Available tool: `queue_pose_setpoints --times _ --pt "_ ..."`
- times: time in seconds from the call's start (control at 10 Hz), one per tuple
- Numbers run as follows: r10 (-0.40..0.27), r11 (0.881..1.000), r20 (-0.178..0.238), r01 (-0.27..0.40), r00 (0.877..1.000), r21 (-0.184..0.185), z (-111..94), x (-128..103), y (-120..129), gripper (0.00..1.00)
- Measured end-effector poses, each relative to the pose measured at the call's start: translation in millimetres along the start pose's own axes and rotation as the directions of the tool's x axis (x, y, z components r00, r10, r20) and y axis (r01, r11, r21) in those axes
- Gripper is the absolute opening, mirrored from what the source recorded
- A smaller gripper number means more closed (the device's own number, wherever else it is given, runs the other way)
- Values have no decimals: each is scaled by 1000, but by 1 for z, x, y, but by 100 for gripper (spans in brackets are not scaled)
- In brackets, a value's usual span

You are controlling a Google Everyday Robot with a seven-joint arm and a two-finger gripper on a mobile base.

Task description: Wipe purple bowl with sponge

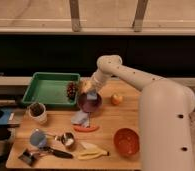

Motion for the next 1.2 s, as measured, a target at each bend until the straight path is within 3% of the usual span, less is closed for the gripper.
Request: queue_pose_setpoints --times 0.2,0.4,0.6,0.9,1.2 --pt "-27 999 -29 26 999 -36 7 -8 20 0" --pt "-39 998 -63 36 997 -47 10 8 39 0" --pt "-9 1000 -82 7 997 -22 6 27 40 0" --pt "59 998 -66 -56 996 38 -12 36 7 0" --pt "92 992 -54 -87 994 91 -21 2 -29 0"
